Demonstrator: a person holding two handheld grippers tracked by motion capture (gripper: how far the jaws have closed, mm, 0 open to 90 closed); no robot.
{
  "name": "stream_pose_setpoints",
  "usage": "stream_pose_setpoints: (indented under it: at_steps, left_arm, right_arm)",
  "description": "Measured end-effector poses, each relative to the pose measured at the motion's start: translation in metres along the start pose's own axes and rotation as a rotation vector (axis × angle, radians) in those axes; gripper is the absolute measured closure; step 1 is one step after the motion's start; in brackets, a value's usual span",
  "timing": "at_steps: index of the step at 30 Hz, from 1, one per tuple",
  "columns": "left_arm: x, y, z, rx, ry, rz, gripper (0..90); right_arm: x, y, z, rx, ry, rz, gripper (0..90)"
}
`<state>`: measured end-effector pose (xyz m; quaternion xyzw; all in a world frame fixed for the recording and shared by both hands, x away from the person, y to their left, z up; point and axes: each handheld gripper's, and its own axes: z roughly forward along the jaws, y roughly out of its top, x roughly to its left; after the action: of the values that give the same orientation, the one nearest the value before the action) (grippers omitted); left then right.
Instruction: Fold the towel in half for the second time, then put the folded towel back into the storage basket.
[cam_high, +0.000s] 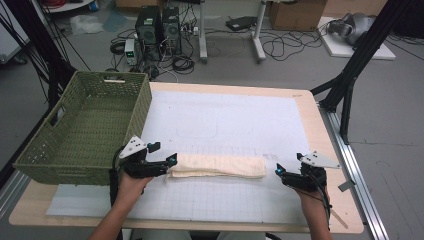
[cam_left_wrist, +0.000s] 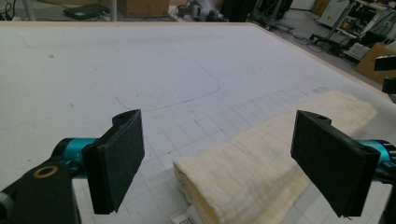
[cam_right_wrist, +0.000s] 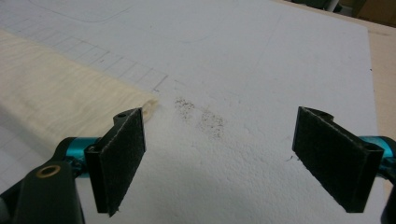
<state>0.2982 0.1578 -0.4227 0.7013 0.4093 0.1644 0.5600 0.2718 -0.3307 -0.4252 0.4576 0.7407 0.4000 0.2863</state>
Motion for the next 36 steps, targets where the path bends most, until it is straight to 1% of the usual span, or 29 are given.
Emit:
stream_pose_setpoints:
  at_steps: [5,7,12,14,19,22,24,27,29,30,31,32,33,34,35,36]
  left_arm:
    - [0.001,0.000,-0.001,0.001,0.010,-0.009,17.9]
    - [0.002,0.000,-0.001,-0.003,0.001,-0.023,17.9]
    - [0.003,0.000,0.001,0.002,-0.009,-0.034,18.0]
    - [0.003,0.000,0.000,0.002,0.001,-0.037,18.0]
    - [0.001,0.001,0.000,0.005,0.008,-0.032,17.9]
    - [0.001,0.000,0.001,0.023,0.018,-0.036,17.9]
    - [0.002,-0.001,0.003,0.031,0.019,-0.054,19.6]
    - [0.003,0.002,0.005,0.013,0.013,-0.086,23.5]
    - [0.005,0.004,0.008,0.005,0.018,-0.101,26.7]
    - [0.006,0.004,0.010,0.011,0.027,-0.104,29.1]
    - [0.008,0.004,0.012,0.024,0.047,-0.103,31.6]
    - [0.009,0.004,0.014,0.039,0.069,-0.092,33.9]
    - [0.009,0.003,0.016,0.056,0.080,-0.085,36.5]
    - [0.010,0.002,0.019,0.088,0.086,-0.074,40.3]
    - [0.009,0.000,0.022,0.110,0.087,-0.074,44.0]
    - [0.008,-0.001,0.024,0.127,0.082,-0.071,44.4]
  right_arm:
    - [-0.001,-0.001,0.001,0.000,0.000,-0.002,16.7]
    - [0.000,0.000,0.001,-0.001,0.000,0.001,16.7]
    - [0.000,-0.001,0.001,0.006,0.002,0.000,16.7]
    - [0.000,-0.001,0.001,0.007,0.002,-0.002,16.7]
    - [0.001,0.001,0.002,0.008,0.006,-0.026,16.8]
    - [0.002,0.001,0.003,0.006,0.011,-0.031,16.8]
    - [0.003,0.001,0.003,0.008,0.018,-0.030,16.7]
    - [0.005,0.002,0.005,0.007,0.026,-0.032,16.8]
    - [0.006,0.002,0.006,0.009,0.032,-0.036,16.8]
    - [0.008,0.002,0.007,0.011,0.034,-0.037,16.8]
    - [0.008,0.003,0.007,0.012,0.037,-0.042,16.8]
    - [0.009,0.003,0.008,0.012,0.039,-0.042,16.8]
    - [0.010,0.003,0.009,0.014,0.038,-0.049,16.8]
    - [0.011,0.003,0.009,0.016,0.041,-0.050,16.8]
    - [0.011,0.003,0.010,0.019,0.042,-0.051,16.8]
    - [0.012,0.003,0.010,0.020,0.041,-0.055,16.8]
